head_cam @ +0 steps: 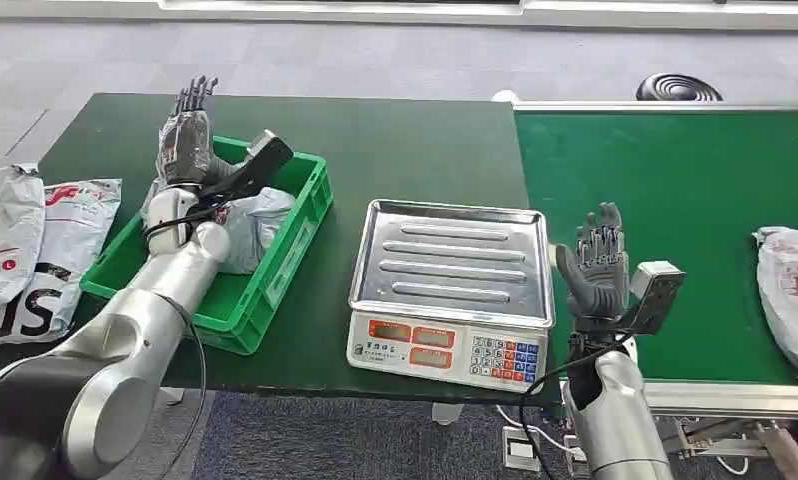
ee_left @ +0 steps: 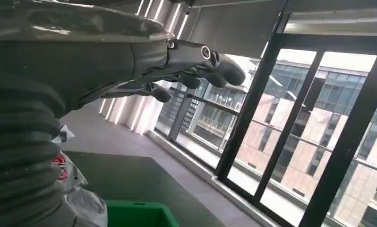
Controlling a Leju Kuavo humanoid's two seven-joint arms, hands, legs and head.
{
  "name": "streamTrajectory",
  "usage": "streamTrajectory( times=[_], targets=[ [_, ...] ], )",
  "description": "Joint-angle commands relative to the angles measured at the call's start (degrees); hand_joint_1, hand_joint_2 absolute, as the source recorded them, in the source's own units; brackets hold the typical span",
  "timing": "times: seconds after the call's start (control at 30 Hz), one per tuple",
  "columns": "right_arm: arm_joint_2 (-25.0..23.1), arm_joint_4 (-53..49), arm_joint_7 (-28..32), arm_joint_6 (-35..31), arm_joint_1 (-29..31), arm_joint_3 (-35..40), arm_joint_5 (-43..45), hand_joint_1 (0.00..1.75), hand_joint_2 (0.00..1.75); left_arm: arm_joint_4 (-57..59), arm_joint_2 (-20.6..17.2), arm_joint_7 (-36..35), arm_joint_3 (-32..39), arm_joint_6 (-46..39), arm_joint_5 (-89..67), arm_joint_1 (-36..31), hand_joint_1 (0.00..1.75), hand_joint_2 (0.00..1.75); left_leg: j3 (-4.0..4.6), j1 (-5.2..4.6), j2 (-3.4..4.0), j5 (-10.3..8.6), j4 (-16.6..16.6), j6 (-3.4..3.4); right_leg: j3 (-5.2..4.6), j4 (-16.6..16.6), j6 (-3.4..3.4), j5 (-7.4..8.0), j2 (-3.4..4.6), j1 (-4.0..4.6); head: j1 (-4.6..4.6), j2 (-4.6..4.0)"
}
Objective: Moved the parcel from conveyor to table for the left to box.
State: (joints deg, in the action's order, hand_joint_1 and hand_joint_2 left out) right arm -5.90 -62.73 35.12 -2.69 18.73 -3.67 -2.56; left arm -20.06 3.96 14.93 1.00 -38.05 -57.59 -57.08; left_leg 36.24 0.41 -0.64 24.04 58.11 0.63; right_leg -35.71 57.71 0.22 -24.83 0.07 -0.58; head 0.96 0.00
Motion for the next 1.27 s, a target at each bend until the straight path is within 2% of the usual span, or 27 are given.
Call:
streamTrajectory(
  times=[0.03,0.07,0.1,0.17,0.27,0.33,0.37,0.4,0.43,0.47,0.53,0.57,0.63,0.73,0.93,1.07,1.1,1.17,1.27],
  targets=[
    [0.61,4.8,0.05,-0.62,2.56,1.89,-0.15,0.0,1.75,1.33,3.41,13.3,13.6,13.94,15.42,-2.27,0.0,1.75,-0.14,0.0,0.07,0.06,-0.03,-0.03,0.15,-0.06,0.01,-0.03,0.03,0.0,0.0,0.0],
    [0.73,5.33,0.05,-0.52,2.8,1.76,-0.14,0.0,1.75,1.25,4.48,17.14,16.13,21.29,21.02,-2.48,0.0,1.75,-0.25,0.01,0.1,0.11,-0.02,-0.04,0.27,-0.08,0.01,-0.06,0.04,0.02,0.0,0.0],
    [0.77,5.6,0.08,-0.44,2.92,1.66,-0.15,0.0,1.75,1.2,5.1,17.95,17.62,25.62,24.52,-2.52,0.0,1.75,-0.18,0.0,0.05,0.07,-0.01,-0.03,0.21,-0.06,0.01,-0.05,0.0,0.0,0.0,0.0],
    [0.86,6.65,0.3,-0.03,3.16,1.74,-0.55,0.0,1.75,1.29,6.98,18.07,20.7,40.95,34.99,-2.21,0.0,1.75,-0.24,0.0,-0.02,0.06,-0.05,-0.04,0.29,-0.13,0.01,-0.05,-0.08,0.01,0.0,0.0],
    [0.4,8.33,0.5,0.26,4.32,2.54,-1.2,0.0,1.75,1.69,9.14,17.76,22.09,51.96,42.38,-0.46,0.0,1.75,-0.23,-0.01,-0.04,0.06,-0.05,-0.04,0.28,-0.12,0.02,-0.05,-0.11,-0.01,0.0,0.0],
    [0.22,10.63,0.36,0.13,6.08,3.12,-1.6,0.0,1.75,1.43,10.85,18.29,19.55,53.57,42.09,1.13,0.0,1.75,-0.25,-0.03,0.06,0.08,-0.05,-0.04,0.27,-0.11,0.02,-0.03,0.0,-0.02,0.0,0.0],
    [0.15,12.91,0.38,-0.58,7.59,3.46,-1.93,0.0,1.75,1.31,12.01,18.75,17.29,51.5,41.62,2.05,0.0,1.75,-0.23,-0.06,0.1,0.07,-0.07,-0.04,0.23,-0.1,0.03,-0.01,0.05,-0.06,0.0,0.0],
    [-0.41,15.49,-0.99,-0.72,9.25,3.8,-2.46,0.0,1.75,1.4,12.99,19.32,12.35,52.73,38.41,3.06,0.0,1.75,-0.16,-0.06,0.03,0.04,-0.05,-0.04,0.18,-0.09,0.04,0.0,-0.01,-0.06,0.0,0.0],
    [-1.6,18.25,-1.55,-1.46,11.28,3.96,-3.71,0.0,0.0,1.47,14.85,19.37,10.39,51.91,37.58,4.43,0.0,1.75,-0.28,-0.07,0.09,0.07,-0.09,-0.04,0.28,-0.13,0.03,-0.01,0.04,-0.06,0.0,0.0],
    [-2.36,20.18,-1.16,-2.66,12.7,4.02,-4.6,0.0,0.0,2.46,16.04,18.96,8.31,51.05,37.55,5.14,0.0,1.75,-0.38,-0.08,0.04,0.07,-0.14,-0.07,0.4,-0.19,0.05,-0.02,-0.02,-0.07,0.0,0.0],
    [-2.23,21.19,-0.79,-3.15,13.09,3.72,-5.14,0.0,0.0,3.5,16.04,17.45,1.96,50.65,42.32,5.7,0.0,1.75,-0.26,-0.08,0.11,0.06,-0.08,-0.05,0.25,-0.11,0.04,0.01,0.06,-0.08,0.0,0.0],
    [-1.91,21.1,-0.8,-2.9,12.64,3.45,-5.21,0.0,1.75,3.23,16.04,16.38,-0.22,50.82,44.1,6.15,0.0,1.75,-0.34,-0.07,0.06,0.07,-0.1,-0.06,0.36,-0.17,0.04,-0.01,0.0,-0.06,0.0,0.0],
    [-1.63,21.03,-0.93,-2.57,11.75,2.87,-5.31,0.0,1.75,3.48,16.04,14.73,-0.82,53.38,47.35,6.11,0.0,1.75,-0.15,-0.04,-0.04,0.04,-0.04,-0.04,0.19,-0.11,0.02,-0.01,-0.09,-0.03,0.0,0.0],
    [-2.15,20.95,-1.16,-4.23,11.22,2.21,-6.91,0.0,1.75,2.59,16.04,15.24,-5.48,51.06,47.89,6.96,0.0,1.75,-0.33,-0.03,0.0,0.09,-0.11,-0.04,0.38,-0.2,0.02,-0.04,-0.08,-0.02,0.0,0.0],
    [-2.08,18.98,-4.25,-13.64,11.61,-0.58,-15.68,0.0,1.75,2.14,16.04,15.54,-17.46,45.5,56.62,8.2,0.0,1.75,-0.22,-0.06,0.05,0.1,-0.04,-0.04,0.2,-0.07,0.01,-0.04,-0.02,-0.05,0.0,0.0],
    [-1.97,18.74,-4.4,-13.34,11.8,-0.96,-15.92,0.0,1.75,2.27,16.04,15.66,-17.91,45.36,56.96,8.25,0.0,1.75,-0.09,-0.09,0.01,0.04,-0.02,-0.05,0.07,-0.04,0.04,-0.01,-0.04,-0.08,0.0,0.0],
    [-1.96,18.68,-5.07,-15.73,11.81,-1.25,-17.92,0.0,1.75,2.51,16.04,15.74,-18.16,44.97,57.05,8.1,0.0,1.75,-0.24,-0.07,0.08,0.09,-0.05,-0.06,0.23,-0.11,0.03,-0.02,0.0,-0.06,0.0,0.0],
    [-1.82,18.56,-5.05,-15.61,11.84,-1.37,-17.87,0.0,1.75,2.52,16.04,15.75,-18.2,44.95,57.06,8.15,0.0,1.75,-0.1,-0.06,0.05,0.06,-0.01,-0.05,0.1,-0.06,0.03,0.0,-0.01,-0.05,0.0,0.0],
    [0.16,19.4,-8.6,-24.79,12.22,-2.11,-24.86,0.0,1.75,2.47,16.04,15.77,-19.57,43.08,57.24,8.45,0.0,1.75,-0.18,-0.06,0.03,0.08,-0.03,-0.04,0.19,-0.08,0.02,-0.03,-0.04,-0.05,0.0,0.0]
  ],
)
